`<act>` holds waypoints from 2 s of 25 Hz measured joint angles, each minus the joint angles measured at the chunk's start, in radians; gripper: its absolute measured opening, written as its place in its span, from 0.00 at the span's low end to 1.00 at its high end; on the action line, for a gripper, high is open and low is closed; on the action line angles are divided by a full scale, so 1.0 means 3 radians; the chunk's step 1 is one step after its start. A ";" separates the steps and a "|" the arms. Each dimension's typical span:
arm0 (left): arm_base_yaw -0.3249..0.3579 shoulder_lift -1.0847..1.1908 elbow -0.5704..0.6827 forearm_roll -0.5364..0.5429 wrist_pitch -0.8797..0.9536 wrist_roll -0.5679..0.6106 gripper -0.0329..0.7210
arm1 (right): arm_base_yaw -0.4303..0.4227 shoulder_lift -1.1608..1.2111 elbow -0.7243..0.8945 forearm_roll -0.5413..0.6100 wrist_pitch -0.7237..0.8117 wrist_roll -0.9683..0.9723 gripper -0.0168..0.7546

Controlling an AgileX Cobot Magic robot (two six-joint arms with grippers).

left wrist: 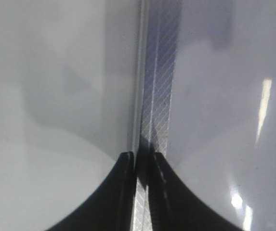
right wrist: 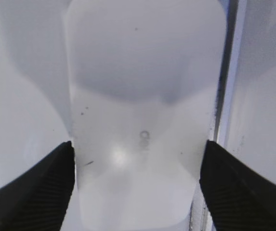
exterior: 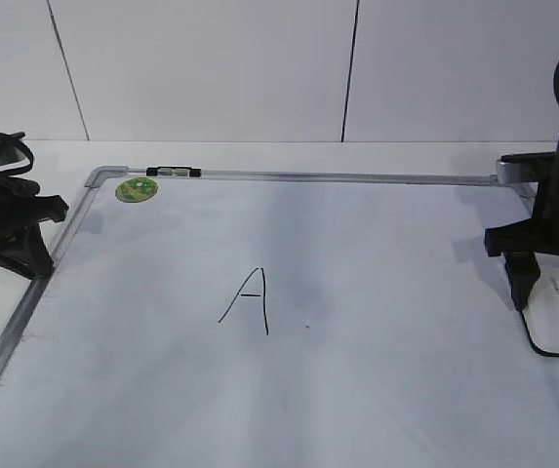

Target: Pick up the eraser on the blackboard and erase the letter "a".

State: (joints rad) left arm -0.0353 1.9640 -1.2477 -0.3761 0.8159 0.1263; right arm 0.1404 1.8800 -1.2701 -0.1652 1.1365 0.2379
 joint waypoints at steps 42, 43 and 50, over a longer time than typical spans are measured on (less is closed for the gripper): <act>0.0007 -0.0843 0.0007 0.0153 -0.0116 0.0018 0.41 | 0.0000 -0.0288 -0.1000 0.0483 0.0291 -0.0334 0.79; 0.0007 -0.0933 0.0007 0.0157 -0.0116 0.0018 0.41 | 0.0000 -0.0311 -0.1000 0.0499 0.0291 -0.0341 0.79; 0.0007 -0.1654 0.0012 0.0210 -0.0008 0.0018 0.41 | 0.0000 -0.0619 -0.1000 0.0551 0.0303 -0.0353 0.79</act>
State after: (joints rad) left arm -0.0332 1.4678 -1.2442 -0.3130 0.8136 0.1316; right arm 0.1404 1.6943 -1.5700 0.0000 1.2274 0.1321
